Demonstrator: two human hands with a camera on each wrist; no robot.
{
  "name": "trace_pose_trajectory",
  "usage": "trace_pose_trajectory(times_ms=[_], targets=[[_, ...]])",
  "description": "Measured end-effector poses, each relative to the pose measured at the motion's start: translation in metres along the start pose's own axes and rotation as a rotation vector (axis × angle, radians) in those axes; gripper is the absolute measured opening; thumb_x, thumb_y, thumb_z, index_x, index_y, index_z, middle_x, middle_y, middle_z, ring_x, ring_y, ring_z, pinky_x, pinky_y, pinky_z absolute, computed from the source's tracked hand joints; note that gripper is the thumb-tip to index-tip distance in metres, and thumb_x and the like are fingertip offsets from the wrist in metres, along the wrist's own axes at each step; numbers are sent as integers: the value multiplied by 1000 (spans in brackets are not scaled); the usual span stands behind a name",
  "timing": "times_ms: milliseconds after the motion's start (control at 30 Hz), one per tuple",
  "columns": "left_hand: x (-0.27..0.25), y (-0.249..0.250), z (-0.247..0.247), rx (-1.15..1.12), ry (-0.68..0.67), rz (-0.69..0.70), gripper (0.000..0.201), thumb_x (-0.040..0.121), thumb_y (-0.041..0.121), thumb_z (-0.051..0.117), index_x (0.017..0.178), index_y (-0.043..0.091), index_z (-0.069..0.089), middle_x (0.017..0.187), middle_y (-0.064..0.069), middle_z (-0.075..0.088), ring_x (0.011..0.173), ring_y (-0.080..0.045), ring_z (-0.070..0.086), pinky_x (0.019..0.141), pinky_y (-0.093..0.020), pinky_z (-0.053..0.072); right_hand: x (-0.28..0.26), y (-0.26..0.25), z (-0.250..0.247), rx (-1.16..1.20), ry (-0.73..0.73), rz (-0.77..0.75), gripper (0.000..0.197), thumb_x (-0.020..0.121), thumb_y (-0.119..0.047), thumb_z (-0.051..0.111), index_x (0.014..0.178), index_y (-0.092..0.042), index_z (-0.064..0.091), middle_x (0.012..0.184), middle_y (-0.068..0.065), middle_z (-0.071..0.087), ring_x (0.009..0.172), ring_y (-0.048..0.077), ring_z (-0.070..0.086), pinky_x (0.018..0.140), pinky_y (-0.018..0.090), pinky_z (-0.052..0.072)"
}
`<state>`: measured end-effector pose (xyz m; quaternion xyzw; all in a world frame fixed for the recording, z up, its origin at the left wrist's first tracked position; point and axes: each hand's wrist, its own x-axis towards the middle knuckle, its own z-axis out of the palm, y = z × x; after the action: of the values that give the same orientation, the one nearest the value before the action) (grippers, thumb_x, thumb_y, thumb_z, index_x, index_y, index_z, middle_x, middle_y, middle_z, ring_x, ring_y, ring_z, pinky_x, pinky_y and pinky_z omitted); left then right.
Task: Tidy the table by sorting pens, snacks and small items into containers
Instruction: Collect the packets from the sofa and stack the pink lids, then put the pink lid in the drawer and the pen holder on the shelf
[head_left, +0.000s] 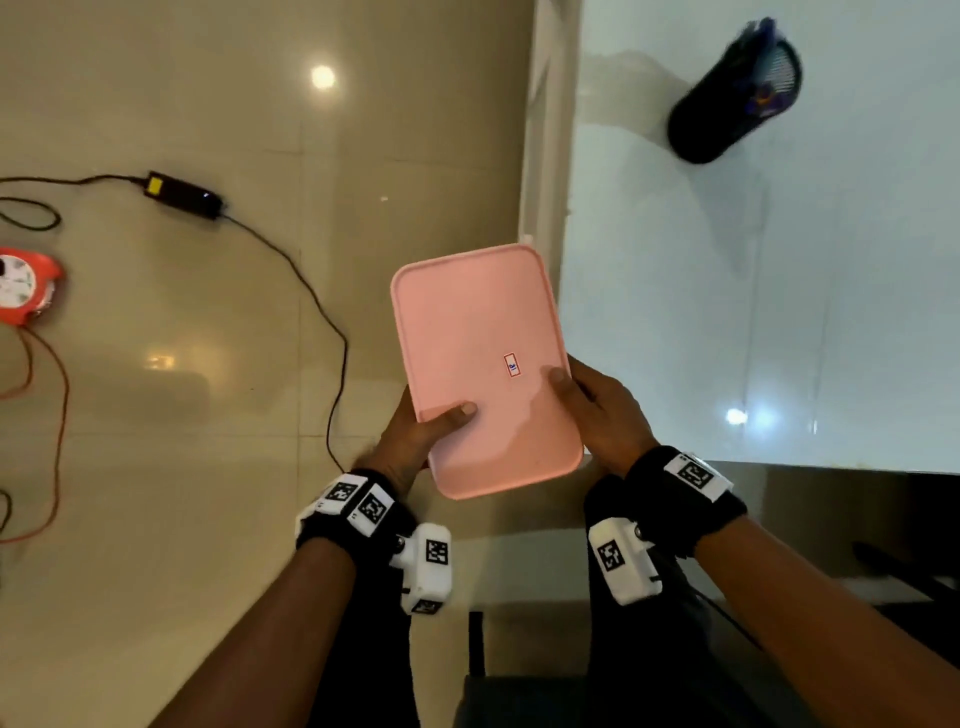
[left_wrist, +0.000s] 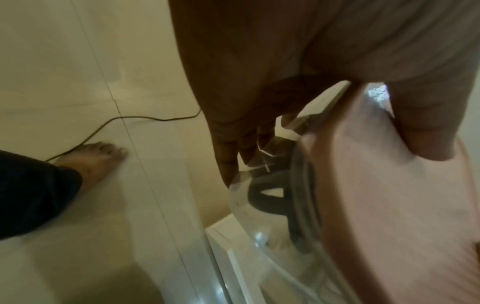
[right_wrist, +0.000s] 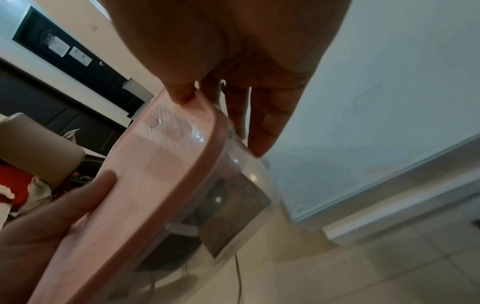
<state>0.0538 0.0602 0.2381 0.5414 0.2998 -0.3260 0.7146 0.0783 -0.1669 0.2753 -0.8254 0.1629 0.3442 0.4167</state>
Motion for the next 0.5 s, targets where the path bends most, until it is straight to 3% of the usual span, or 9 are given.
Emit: trace_pose_trajectory(times_ms=[100, 167, 233, 333, 433, 500], targets=[[-7, 7, -82, 15, 7, -56, 84, 58, 43, 85, 130, 12, 53, 122, -10, 67, 111, -32, 64, 94, -50, 51, 6, -31, 56, 40, -78, 34, 26, 92, -64, 41, 113, -63, 57, 107, -16, 71, 95, 13, 69, 86, 42, 57], [-12, 11, -133, 66, 25, -110, 91, 53, 53, 86, 130, 17, 54, 121, -7, 68, 110, -31, 65, 95, -53, 51, 12, -52, 90, 17, -154, 23, 23, 99, -45, 47, 107, -64, 56, 106, -22, 69, 92, 9, 69, 86, 35, 56], [-17, 13, -168, 119, 62, -147, 93, 51, 56, 86, 131, 23, 52, 121, -6, 68, 109, -29, 66, 90, -55, 53, 19, -63, 113, -47, -230, -5, 27, 101, -34, 50, 120, -49, 60, 110, -19, 65, 94, 7, 65, 88, 28, 50], [-17, 18, -207, 137, 141, -155, 91, 50, 54, 82, 131, 28, 50, 119, -4, 67, 106, -28, 66, 81, -52, 57, 50, -67, 134, -137, -231, 34, 35, 97, -39, 56, 130, -29, 61, 122, -12, 61, 100, 9, 60, 93, 26, 45], [-10, 25, -223, 164, 190, -137, 92, 48, 56, 81, 130, 31, 49, 115, -2, 68, 102, -26, 67, 76, -45, 59, 91, -49, 128, -199, -125, 143, 35, 96, -36, 59, 128, -21, 64, 130, 2, 63, 106, 16, 60, 99, 30, 45], [1, 31, -227, 154, 214, -117, 88, 46, 55, 81, 126, 30, 51, 112, -2, 68, 100, -25, 67, 76, -42, 58, 122, -38, 119, -229, -82, 233, 42, 95, -37, 60, 131, -18, 61, 138, 6, 58, 119, 25, 58, 106, 39, 44]])
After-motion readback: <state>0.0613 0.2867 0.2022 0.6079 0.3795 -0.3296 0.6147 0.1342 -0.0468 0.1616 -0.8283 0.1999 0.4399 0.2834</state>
